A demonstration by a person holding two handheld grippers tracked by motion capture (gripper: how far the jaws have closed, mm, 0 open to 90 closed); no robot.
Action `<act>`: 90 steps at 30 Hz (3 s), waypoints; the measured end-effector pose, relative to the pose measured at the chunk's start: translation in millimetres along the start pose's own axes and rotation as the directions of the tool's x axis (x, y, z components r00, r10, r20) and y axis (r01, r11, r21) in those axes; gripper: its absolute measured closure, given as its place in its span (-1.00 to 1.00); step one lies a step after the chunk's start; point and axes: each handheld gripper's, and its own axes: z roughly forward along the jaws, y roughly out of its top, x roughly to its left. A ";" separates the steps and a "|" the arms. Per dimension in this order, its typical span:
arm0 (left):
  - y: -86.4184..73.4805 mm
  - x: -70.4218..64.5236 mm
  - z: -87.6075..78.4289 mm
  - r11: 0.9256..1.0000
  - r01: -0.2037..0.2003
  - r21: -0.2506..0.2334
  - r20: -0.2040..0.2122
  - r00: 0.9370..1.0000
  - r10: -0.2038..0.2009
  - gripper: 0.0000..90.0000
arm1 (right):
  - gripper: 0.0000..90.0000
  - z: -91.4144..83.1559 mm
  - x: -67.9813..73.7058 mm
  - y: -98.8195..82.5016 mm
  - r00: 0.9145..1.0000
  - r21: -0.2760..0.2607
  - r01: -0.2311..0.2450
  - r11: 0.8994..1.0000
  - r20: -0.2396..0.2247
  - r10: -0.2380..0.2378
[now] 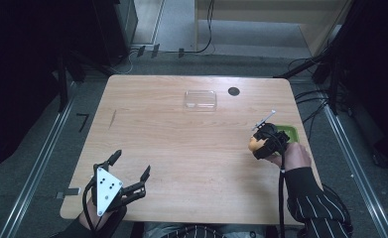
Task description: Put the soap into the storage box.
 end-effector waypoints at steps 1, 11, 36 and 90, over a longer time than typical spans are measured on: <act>0.0 0.0 0.0 1.000 0.000 0.000 0.000 1.000 0.000 -0.70 | -0.11 0.0 0.0 0.0 1.000 0.000 0.000 1.000 0.000 0.000; -0.3 -0.1 -0.6 1.000 0.005 -0.001 -0.003 1.000 -0.005 -0.70 | -0.11 -3.4 -17.3 -3.9 0.999 -0.004 -0.034 0.999 0.015 0.034; -0.3 -0.4 -0.6 1.000 0.005 -0.002 -0.004 1.000 -0.005 -0.70 | -0.11 -5.7 -42.6 -12.3 0.993 -0.014 -0.103 0.995 0.054 0.104; 0.1 -0.5 -0.3 1.000 -0.007 0.002 -0.001 1.000 0.007 -0.70 | -0.11 14.7 -95.7 -31.4 0.967 0.030 -0.243 0.970 0.086 0.240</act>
